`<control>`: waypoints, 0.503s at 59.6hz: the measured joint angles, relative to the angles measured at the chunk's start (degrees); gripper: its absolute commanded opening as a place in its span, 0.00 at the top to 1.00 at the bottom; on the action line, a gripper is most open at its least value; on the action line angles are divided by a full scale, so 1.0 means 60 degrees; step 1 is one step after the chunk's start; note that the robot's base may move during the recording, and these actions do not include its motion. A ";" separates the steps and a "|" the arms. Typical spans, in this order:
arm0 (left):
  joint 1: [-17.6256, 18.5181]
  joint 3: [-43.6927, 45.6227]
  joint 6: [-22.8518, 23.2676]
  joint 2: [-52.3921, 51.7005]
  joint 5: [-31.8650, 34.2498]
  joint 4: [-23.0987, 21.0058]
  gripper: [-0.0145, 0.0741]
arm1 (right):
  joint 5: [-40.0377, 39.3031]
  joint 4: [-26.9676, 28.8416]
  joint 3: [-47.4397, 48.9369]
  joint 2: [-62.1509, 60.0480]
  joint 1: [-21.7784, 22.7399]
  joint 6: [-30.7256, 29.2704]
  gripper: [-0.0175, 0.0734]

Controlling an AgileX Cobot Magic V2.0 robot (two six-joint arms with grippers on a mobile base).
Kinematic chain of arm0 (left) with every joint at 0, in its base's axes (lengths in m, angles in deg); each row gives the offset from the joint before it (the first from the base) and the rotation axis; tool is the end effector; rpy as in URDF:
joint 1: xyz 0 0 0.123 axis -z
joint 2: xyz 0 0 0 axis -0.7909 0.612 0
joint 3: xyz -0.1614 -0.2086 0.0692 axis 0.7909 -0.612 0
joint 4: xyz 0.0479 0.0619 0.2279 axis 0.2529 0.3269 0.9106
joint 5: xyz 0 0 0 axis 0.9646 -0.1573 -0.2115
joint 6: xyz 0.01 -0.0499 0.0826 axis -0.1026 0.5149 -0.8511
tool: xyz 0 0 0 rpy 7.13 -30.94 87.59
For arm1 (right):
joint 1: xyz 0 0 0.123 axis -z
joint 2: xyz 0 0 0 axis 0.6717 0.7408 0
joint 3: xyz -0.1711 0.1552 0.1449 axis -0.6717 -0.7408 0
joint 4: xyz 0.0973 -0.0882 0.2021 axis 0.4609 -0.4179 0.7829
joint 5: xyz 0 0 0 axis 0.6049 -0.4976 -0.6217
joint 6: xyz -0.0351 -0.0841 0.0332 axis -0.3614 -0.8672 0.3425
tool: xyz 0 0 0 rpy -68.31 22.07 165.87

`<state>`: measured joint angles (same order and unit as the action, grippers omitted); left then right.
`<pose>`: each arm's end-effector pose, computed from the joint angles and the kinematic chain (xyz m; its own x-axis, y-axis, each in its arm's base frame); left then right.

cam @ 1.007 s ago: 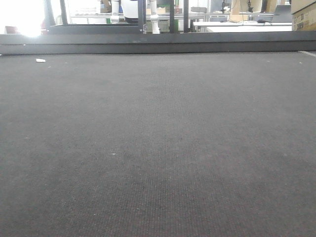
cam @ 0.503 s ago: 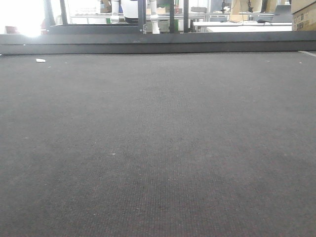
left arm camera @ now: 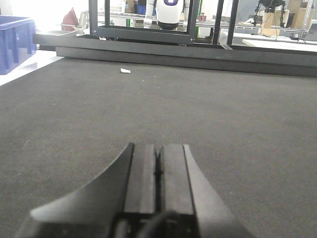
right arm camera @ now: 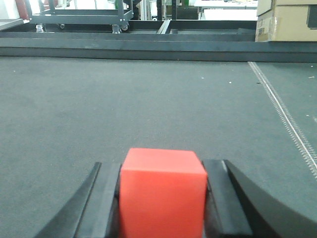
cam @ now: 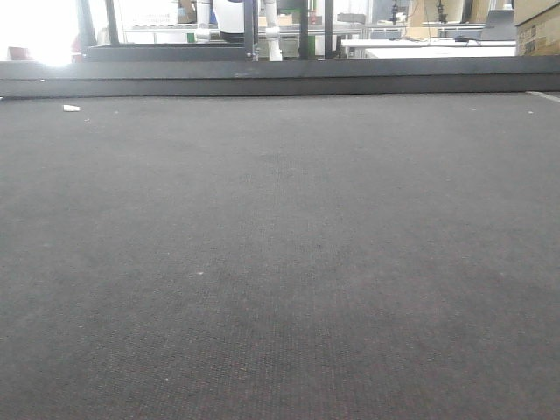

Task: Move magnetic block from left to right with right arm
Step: 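Hold the red cube raised in the right gripper, then drive the base away from the table carrying the cube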

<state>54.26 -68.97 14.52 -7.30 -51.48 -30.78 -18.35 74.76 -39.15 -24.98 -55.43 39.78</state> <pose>0.0642 -0.0023 0.2027 0.0542 -0.0451 -0.9975 0.0371 0.9984 -0.0431 0.0049 -0.0145 0.3107 -0.1065 0.0686 -0.9919 -0.0642 0.9951 0.0757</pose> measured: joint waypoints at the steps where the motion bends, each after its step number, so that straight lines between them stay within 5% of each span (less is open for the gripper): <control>1: 0.0000 0.0000 0.0000 0.0000 0.0000 0.0000 0.97 | 0.0000 0.0000 0.0000 0.0000 0.0000 0.0000 0.56; 30: 0.0000 0.0000 0.0000 0.0000 0.0000 0.0000 0.97 | 0.0000 0.0000 0.0000 0.0000 0.0000 0.0000 0.56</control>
<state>54.26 -68.97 14.52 -7.30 -51.48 -30.78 -18.35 74.76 -39.15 -24.98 -55.43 39.78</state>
